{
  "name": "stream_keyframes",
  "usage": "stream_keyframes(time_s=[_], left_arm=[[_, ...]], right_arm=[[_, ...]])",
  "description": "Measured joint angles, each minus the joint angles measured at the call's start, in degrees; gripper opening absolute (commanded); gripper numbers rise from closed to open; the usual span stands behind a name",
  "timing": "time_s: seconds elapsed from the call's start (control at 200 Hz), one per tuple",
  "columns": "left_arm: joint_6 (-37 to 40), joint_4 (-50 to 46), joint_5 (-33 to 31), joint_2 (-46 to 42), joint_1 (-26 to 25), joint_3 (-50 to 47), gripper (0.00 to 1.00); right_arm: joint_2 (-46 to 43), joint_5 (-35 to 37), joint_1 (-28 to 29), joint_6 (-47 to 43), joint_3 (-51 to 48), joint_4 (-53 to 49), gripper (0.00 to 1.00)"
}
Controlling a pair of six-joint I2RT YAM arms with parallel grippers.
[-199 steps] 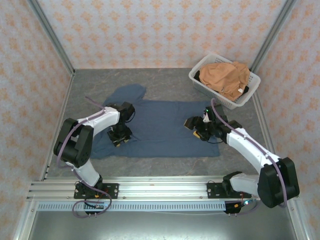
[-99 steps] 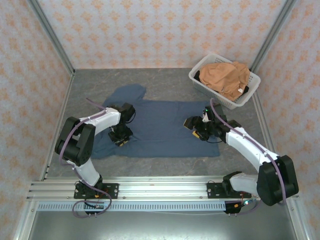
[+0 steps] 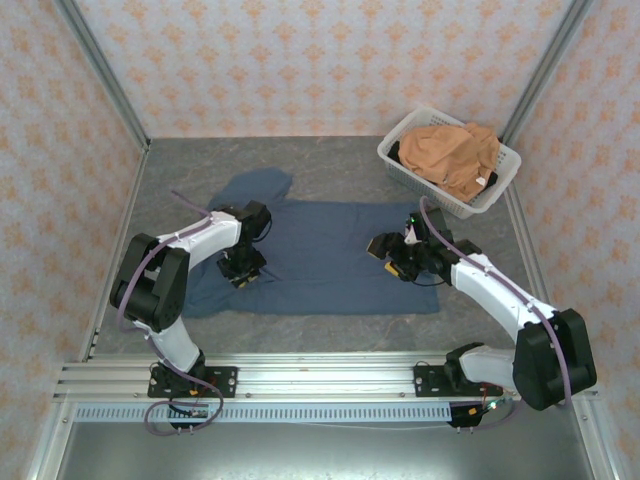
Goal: Fold and stack the t-shirts
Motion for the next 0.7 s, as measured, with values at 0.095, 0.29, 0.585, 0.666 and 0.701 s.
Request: stream_keyframes(time_s=[0.095,0.29,0.585,0.666,0.701], left_arm=[[0.00,-0.09,-0.02,0.00,0.00,0.13,0.21],[0.00,-0.09,0.00,0.02,0.00,-0.15,0.21],[-0.02,0.17,-0.02,1.11,0.00,-0.81,0.15],[-0.02,0.22,-0.04,1.40,0.00,-0.81,0.12],[-0.02,0.22,-0.04,1.40,0.00,-0.81,0.12]], right_arm=[[0.00,0.00,0.00,0.00,0.00,0.00,0.65],[0.00,0.00,0.00,0.00,0.00,0.00,0.65],[0.85,-0.02,0.00,0.00,0.04,0.02,0.65],[0.90,-0.02,0.00,0.00,0.04,0.02,0.65],[0.92,-0.04,0.00,0.00,0.04,0.02,0.65]])
